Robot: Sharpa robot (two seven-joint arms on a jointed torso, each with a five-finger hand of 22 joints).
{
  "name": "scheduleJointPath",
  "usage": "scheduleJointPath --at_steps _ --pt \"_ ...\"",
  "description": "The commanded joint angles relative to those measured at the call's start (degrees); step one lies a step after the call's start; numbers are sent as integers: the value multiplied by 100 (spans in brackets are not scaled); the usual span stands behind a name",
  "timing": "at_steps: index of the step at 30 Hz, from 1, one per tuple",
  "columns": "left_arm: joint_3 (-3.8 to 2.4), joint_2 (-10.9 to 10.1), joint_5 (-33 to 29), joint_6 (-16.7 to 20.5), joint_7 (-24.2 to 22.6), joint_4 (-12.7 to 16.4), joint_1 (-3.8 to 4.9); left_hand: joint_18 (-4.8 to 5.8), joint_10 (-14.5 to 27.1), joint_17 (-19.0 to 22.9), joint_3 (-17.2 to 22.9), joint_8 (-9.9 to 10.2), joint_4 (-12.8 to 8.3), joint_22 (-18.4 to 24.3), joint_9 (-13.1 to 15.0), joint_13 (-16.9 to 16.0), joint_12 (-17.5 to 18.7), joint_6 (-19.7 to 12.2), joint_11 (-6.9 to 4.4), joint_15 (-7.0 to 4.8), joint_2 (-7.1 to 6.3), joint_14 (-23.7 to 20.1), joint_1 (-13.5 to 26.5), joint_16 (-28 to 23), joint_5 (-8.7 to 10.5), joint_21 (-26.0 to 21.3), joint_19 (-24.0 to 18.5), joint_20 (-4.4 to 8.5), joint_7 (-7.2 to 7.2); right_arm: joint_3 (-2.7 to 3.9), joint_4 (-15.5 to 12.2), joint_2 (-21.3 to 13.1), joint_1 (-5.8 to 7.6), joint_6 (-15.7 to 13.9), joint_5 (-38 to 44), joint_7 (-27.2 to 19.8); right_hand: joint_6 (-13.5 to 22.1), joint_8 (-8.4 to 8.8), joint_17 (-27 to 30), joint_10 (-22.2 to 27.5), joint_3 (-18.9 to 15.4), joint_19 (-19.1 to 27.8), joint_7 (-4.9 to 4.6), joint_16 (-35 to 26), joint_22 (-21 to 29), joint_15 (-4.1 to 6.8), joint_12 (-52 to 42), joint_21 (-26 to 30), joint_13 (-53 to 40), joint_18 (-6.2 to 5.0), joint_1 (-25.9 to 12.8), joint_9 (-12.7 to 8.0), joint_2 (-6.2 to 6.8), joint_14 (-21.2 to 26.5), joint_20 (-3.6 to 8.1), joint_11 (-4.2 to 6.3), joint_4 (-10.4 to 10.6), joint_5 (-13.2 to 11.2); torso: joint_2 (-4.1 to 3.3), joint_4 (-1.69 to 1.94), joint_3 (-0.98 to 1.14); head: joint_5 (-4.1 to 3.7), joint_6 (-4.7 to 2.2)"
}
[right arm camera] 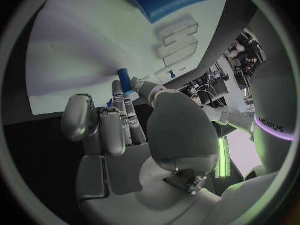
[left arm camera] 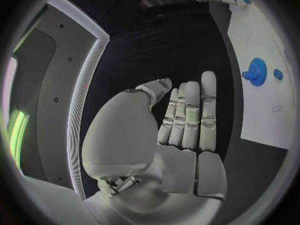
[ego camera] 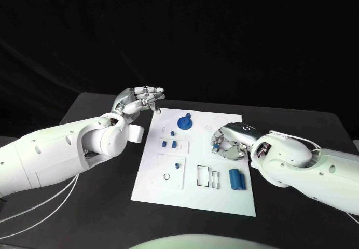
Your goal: Assemble the parts on the task board
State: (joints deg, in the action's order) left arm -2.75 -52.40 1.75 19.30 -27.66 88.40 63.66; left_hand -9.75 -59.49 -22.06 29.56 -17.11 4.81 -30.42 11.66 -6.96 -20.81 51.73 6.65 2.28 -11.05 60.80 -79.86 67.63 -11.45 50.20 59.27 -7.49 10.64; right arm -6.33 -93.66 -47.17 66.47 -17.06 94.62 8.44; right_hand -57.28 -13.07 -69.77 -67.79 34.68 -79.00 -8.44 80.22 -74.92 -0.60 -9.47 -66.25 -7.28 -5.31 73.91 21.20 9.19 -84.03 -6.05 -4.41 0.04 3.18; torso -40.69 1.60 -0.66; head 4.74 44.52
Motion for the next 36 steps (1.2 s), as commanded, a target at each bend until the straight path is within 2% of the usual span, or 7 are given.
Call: scheduleJointPath --at_steps 1,6,10,16,22,28,36 --pt "-3 3 20 -112 2 17 1 -77 36 6 -15 -20 -15 9 -5 -10 -39 -29 6 2 5 -19 -10 -18 -9 -28 -40 5 14 -27 17 8 -34 281 138 120 -57 -27 5 -53 31 -33 0 34 -295 58 -25 -14 -17 24 72 10 -57 -179 1 -3 -9 -21 2 -1 0 2 -4" --pt "-3 3 20 -119 17 18 1 -77 41 7 -16 -21 -11 10 -6 -10 -41 -31 7 4 7 -19 -2 -18 -9 -29 -41 3 15 -29 21 8 -36 302 155 150 -90 -48 6 -96 52 -39 15 34 -307 73 -45 -25 -29 26 109 23 -86 -179 15 15 -32 -24 2 -2 -1 4 1" --pt "-3 3 20 -123 22 19 1 -77 44 8 -14 -21 -10 10 -6 -10 -43 -32 7 4 10 -19 0 -18 -10 -30 -41 3 14 -30 17 8 -37 195 161 167 -128 -73 4 -175 81 -58 32 35 -333 96 -86 -64 -54 34 168 41 -125 -181 34 42 -74 -29 4 -7 -2 3 -4" --pt "-3 5 20 -122 24 17 1 -78 50 10 -8 -22 -12 11 -6 -11 -47 -34 6 4 20 -19 -3 -18 -13 -31 -42 2 13 -30 -26 0 -46 -274 128 97 -179 -112 -16 -263 107 -101 56 46 -390 129 -138 -153 -97 53 242 71 -161 -189 66 78 -140 -32 0 0 3 2 -12" --pt "-3 8 20 -125 23 11 1 -78 56 12 -1 -25 -12 11 -7 -11 -52 -34 5 4 32 -19 -3 -17 -15 -32 -42 1 12 -30 -117 -21 -59 -639 25 5 -181 -116 -13 -261 125 -107 57 45 -399 135 -138 -165 -105 56 274 77 -168 -189 74 81 -171 -29 2 0 0 11 -24" --pt "-3 9 20 -135 23 4 1 -78 59 13 0 -26 -9 12 -7 -12 -55 -35 6 4 36 -19 2 -17 -14 -32 -42 1 13 -26 -314 -130 -64 -903 -43 -63 -181 -117 -9 -258 131 -115 54 44 -409 136 -137 -181 -108 59 286 79 -165 -189 77 80 -186 -26 4 2 -3 5 -40" --pt "-3 18 20 -139 20 -12 1 -79 61 14 1 -27 -9 12 -7 -12 -56 -35 7 4 38 -19 4 -17 -14 -33 -42 1 13 -8 -675 -265 -55 -1158 -93 -132 -173 -113 -20 -251 136 -130 46 49 -427 135 -134 -213 -111 67 291 79 -156 -192 79 75 -198 -20 11 -13 -6 14 -50"
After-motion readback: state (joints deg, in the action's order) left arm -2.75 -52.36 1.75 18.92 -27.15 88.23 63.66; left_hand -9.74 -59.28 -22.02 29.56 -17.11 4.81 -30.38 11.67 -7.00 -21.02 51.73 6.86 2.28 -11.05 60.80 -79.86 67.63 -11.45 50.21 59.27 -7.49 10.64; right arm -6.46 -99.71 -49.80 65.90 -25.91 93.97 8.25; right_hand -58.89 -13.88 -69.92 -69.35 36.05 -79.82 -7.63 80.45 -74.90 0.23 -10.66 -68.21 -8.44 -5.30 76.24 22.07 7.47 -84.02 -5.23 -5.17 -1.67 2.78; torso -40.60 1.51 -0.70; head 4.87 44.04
